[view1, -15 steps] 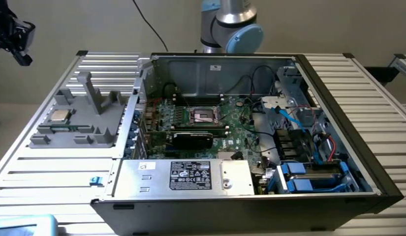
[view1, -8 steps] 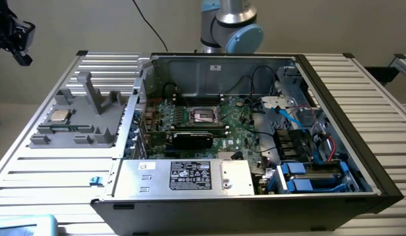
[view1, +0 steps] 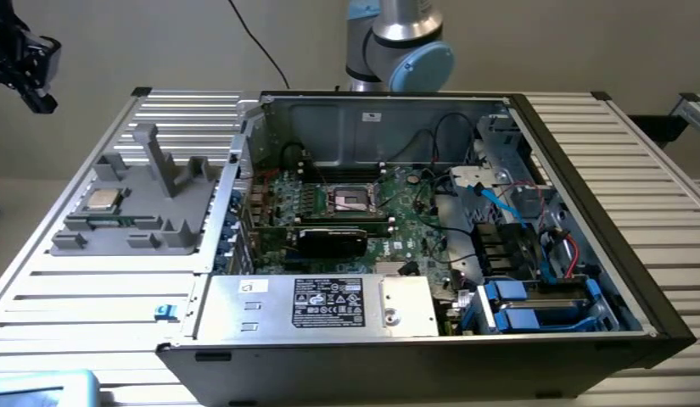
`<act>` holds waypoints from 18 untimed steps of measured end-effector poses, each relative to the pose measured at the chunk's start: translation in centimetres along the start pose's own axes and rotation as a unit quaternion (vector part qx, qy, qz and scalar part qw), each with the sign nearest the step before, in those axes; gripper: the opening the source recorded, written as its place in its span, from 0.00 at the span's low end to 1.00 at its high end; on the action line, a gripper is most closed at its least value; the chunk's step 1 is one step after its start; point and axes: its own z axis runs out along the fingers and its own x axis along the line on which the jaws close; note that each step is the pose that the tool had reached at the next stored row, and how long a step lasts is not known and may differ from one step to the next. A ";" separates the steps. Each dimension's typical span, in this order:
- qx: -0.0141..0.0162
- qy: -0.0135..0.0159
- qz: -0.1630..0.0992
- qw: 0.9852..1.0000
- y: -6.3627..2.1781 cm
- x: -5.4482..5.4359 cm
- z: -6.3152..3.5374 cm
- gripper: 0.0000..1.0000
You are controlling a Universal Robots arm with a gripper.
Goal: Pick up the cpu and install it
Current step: 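Pick up the cpu and move it towards the insertion slot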
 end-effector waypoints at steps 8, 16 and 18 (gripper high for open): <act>0.000 0.000 0.000 1.000 0.00 0.0 0.00 0.53; 0.000 0.005 -0.036 0.999 -0.02 0.0 0.40 0.71; 0.000 0.007 -0.047 0.999 -0.03 0.0 0.66 0.71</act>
